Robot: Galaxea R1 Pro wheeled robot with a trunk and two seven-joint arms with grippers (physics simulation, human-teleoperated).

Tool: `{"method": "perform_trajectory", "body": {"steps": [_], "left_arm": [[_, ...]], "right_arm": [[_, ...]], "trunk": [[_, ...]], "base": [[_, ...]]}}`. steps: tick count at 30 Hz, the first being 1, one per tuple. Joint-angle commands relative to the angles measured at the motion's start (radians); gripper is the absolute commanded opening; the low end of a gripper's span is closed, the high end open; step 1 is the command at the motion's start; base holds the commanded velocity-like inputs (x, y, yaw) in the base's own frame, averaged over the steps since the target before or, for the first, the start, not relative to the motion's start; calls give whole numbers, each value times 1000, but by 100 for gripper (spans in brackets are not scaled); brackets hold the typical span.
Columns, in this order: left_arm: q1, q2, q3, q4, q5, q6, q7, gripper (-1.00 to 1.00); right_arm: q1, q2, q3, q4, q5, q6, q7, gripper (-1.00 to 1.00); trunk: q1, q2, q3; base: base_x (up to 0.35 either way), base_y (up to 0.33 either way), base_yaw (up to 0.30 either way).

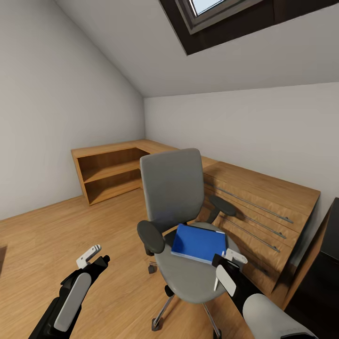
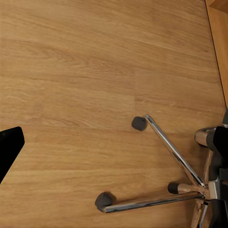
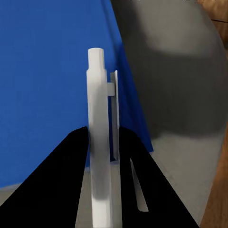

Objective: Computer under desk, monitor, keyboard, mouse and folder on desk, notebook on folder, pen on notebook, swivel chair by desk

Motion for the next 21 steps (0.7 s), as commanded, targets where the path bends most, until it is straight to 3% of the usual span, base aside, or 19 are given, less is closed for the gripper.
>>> {"method": "perform_trajectory", "body": {"steps": [1,21], "left_arm": [[-1,0,0,-2,7,3,6,100],[-1,0,0,-2,6,3,5,100]], "right_arm": [[0,-1,8,-2,-6,5,-9,-100],[-1,-1,8,-2,-6,5,-8,-100]], "trunk": [[0,-1,-1],[0,-1,-1]], "base": [[0,0,0],[0,0,0]]}}
